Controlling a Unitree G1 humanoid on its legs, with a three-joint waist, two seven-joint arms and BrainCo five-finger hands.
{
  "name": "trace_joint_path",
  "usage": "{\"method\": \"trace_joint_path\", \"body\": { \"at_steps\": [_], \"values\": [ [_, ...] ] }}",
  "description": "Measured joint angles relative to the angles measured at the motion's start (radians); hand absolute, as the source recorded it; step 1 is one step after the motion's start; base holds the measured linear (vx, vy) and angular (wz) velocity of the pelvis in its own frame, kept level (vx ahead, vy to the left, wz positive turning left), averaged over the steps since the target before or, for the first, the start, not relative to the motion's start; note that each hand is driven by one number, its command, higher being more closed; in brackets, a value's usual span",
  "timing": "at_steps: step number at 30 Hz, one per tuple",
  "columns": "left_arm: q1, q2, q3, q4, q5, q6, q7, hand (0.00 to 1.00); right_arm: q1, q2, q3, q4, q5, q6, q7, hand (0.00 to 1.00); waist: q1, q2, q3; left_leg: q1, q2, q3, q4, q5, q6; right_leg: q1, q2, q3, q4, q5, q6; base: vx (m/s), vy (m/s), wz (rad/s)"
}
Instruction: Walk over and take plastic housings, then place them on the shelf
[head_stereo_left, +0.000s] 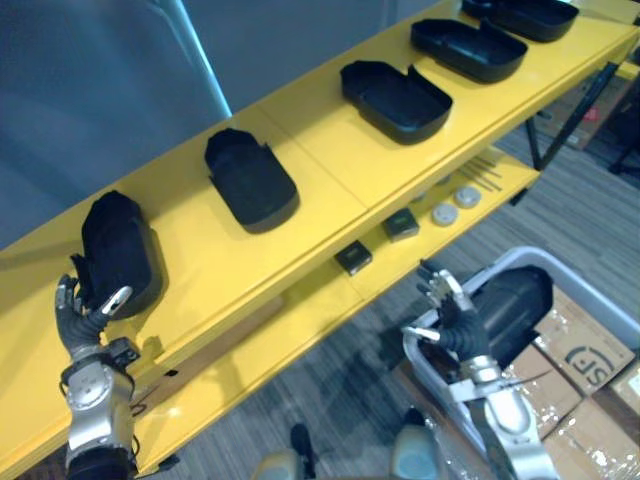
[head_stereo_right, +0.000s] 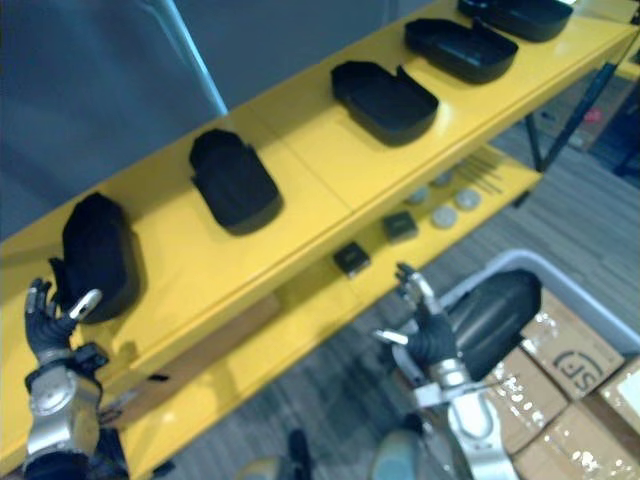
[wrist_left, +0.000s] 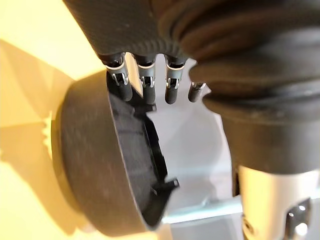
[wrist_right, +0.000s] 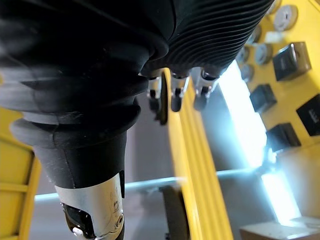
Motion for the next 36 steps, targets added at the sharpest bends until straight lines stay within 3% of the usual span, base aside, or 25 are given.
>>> {"method": "trace_joint_path", "body": {
  "at_steps": [4, 17, 21, 23, 26, 34, 36],
  "values": [
    [0.0, 0.0, 0.0, -0.123, 0.001, -0.039, -0.006, 0.0, -0.001, 0.003, -0.003, 0.001, 0.0, 0.0, 0.0, 0.0, 0.0, -0.002, 0.007, 0.0, -0.001, -0.003, 0.0, 0.0, 0.0, 0.003, 0.0, -0.001, -0.004, 0.001, 0.001, 0.0, 0.0, 0.0],
    [0.013, 0.0, 0.004, -0.254, 0.053, -0.051, 0.046, 0.0, 0.002, 0.031, -0.037, 0.015, -0.001, 0.0, 0.004, 0.0, 0.001, 0.007, 0.012, 0.002, -0.003, -0.019, 0.0, 0.0, 0.0, 0.025, -0.001, -0.018, -0.027, 0.005, 0.006, 0.0, 0.004, 0.03],
    [0.021, 0.0, 0.043, -0.296, 0.187, -0.062, 0.205, 0.0, 0.002, 0.039, -0.038, 0.024, -0.002, 0.0, 0.004, 0.0, 0.001, 0.007, 0.012, 0.002, -0.003, -0.024, 0.0, 0.0, 0.0, 0.033, -0.001, -0.024, -0.034, 0.007, 0.007, 0.0, 0.005, 0.03],
    [0.021, 0.0, 0.077, -0.295, 0.21, -0.045, 0.277, 0.0, 0.003, 0.039, -0.037, 0.037, -0.002, 0.0, 0.001, 0.0, 0.002, 0.008, 0.012, 0.003, -0.002, -0.026, 0.0, 0.0, 0.0, 0.037, -0.001, -0.027, -0.037, 0.007, 0.007, 0.0, 0.001, 0.02],
    [0.021, 0.005, 0.146, -0.246, 0.211, 0.016, 0.364, 0.0, 0.014, 0.039, -0.019, 0.048, -0.002, 0.0, -0.007, 0.0, 0.004, 0.009, 0.012, 0.003, -0.002, -0.026, 0.0, 0.0, 0.0, 0.038, -0.001, -0.028, -0.04, 0.007, 0.007, 0.0, 0.0, 0.0],
    [0.005, 0.041, 0.169, -0.1, 0.2, 0.121, 0.38, 0.0, 0.023, 0.039, 0.024, 0.047, -0.002, 0.001, -0.027, 0.0, 0.005, 0.009, 0.012, 0.002, -0.002, -0.026, 0.0, 0.0, 0.0, 0.041, 0.001, -0.028, -0.052, 0.017, 0.008, 0.0, 0.0, 0.0],
    [-0.011, 0.041, 0.169, -0.069, 0.196, 0.123, 0.361, 0.0, 0.023, 0.038, 0.028, 0.047, -0.002, 0.004, -0.027, 0.0, 0.005, 0.01, 0.011, 0.002, -0.002, -0.026, 0.0, 0.0, 0.0, 0.045, 0.002, -0.028, -0.059, 0.021, 0.008, 0.0, 0.0, 0.0]
  ]
}}
